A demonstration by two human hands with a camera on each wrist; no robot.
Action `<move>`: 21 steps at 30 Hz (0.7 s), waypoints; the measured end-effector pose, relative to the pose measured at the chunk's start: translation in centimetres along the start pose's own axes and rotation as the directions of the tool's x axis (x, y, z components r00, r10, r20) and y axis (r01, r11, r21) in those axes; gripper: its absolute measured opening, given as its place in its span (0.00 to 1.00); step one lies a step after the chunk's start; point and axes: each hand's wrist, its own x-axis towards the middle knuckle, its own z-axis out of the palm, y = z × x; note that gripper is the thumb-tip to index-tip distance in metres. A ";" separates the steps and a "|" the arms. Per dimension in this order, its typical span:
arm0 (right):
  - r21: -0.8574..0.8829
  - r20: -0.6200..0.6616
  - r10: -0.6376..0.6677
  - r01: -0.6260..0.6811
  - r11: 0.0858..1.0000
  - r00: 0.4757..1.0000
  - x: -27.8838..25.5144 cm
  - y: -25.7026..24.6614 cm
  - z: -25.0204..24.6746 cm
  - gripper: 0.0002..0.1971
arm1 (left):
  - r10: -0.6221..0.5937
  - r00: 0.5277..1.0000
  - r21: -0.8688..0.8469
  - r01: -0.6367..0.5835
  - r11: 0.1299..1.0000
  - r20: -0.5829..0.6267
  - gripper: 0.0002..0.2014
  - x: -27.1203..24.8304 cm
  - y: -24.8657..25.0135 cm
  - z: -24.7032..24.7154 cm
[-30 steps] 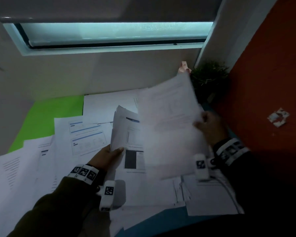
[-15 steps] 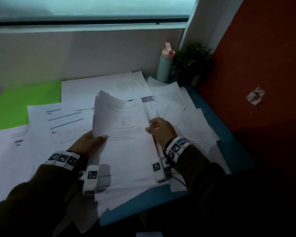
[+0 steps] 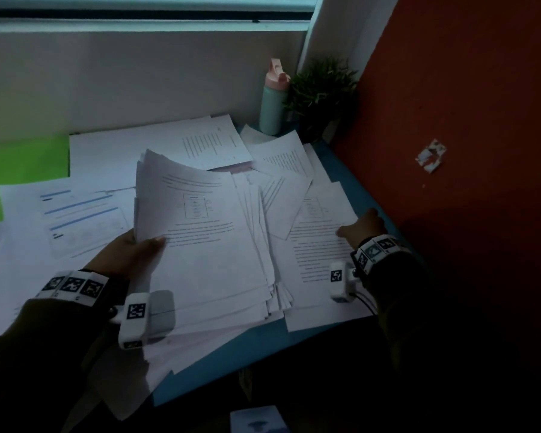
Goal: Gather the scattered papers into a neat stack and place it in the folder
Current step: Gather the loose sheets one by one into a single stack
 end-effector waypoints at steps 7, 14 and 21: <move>-0.030 0.059 -0.193 0.195 0.980 0.979 1.0 1.1 -1.0 0.16 | -0.035 0.999 -0.031 0.036 0.999 0.015 0.21 0.7 -1.3 -0.5; 0.012 -0.203 -0.270 0.278 0.960 0.941 1.0 0.6 -5.6 0.17 | -0.039 0.999 -0.012 0.039 0.999 0.012 0.27 0.8 -1.3 -0.6; 0.171 -0.487 -0.282 0.407 0.897 0.826 0.2 -4.8 -13.1 0.24 | -0.021 0.999 0.042 0.020 0.999 0.029 0.18 0.2 -0.6 -0.6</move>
